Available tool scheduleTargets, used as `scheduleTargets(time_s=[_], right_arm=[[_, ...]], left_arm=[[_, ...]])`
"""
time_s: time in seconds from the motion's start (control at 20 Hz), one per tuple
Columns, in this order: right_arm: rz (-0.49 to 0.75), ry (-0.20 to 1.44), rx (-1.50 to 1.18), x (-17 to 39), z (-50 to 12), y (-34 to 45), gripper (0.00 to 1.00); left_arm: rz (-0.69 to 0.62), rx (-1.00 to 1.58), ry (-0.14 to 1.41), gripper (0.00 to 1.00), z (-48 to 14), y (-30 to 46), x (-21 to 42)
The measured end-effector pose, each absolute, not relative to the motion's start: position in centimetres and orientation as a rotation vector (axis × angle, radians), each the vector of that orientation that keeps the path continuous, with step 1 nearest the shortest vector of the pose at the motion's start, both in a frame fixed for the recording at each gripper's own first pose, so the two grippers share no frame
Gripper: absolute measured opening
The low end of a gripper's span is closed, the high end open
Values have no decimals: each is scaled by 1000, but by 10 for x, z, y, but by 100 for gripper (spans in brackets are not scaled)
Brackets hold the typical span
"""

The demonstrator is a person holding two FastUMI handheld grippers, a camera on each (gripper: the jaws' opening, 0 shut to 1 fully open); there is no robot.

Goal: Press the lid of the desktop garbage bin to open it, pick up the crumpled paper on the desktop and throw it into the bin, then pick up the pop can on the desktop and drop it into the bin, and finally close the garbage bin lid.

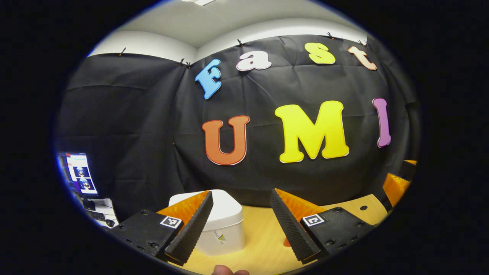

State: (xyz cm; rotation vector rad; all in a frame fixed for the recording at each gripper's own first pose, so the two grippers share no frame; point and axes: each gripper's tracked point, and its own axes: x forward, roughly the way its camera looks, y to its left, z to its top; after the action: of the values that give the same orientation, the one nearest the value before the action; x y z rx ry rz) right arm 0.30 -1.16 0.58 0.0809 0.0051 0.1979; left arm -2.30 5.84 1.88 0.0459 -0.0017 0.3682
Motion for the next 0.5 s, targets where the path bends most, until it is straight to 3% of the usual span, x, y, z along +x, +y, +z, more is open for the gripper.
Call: scheduleTargets(time_s=[0.4, 0.45, 0.5], right_arm=[[170, 20, 50, 12, 1, -6, 94], [173, 27, 46, 13, -2, -3, 94], [172, 30, 44, 14, -2, -1, 94]], left_arm=[[432, 36, -11, 97, 27, 108, 3], [446, 43, -8, 93, 26, 115, 6], [458, 47, 4, 81, 23, 124, 9]])
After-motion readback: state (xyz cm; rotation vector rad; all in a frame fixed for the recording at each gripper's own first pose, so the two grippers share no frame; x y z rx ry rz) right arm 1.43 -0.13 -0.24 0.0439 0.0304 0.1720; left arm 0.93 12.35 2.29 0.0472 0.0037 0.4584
